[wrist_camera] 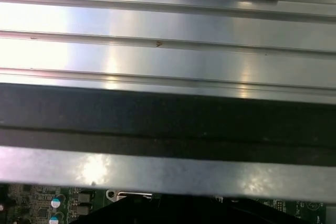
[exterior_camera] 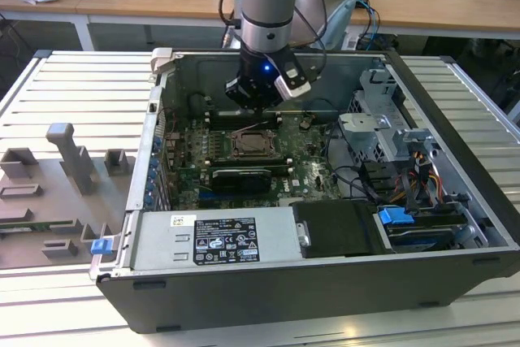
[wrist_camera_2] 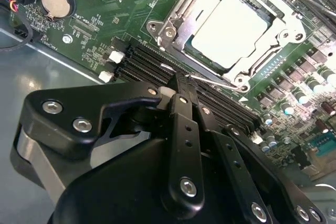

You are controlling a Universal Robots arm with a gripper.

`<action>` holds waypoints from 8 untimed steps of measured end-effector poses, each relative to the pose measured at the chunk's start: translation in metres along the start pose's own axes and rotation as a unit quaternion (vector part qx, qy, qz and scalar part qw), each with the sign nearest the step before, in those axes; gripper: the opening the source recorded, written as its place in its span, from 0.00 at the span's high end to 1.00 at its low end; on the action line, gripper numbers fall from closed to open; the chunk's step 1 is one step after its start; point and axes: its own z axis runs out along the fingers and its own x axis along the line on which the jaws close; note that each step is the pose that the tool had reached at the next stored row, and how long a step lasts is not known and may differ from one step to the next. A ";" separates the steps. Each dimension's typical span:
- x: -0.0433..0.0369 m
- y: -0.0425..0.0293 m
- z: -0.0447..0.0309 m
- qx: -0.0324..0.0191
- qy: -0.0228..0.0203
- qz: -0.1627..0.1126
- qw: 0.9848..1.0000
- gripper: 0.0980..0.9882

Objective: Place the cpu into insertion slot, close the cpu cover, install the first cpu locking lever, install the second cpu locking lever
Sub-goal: 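Install the first cpu locking lever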

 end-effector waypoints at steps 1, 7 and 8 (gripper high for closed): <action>-0.0003 -0.0001 0.0011 0.000 0.000 0.000 1.000 0.99; -0.0056 -0.0011 0.0078 0.002 0.000 0.000 1.000 0.99; -0.0057 -0.0012 0.0085 0.002 0.000 0.000 1.000 0.99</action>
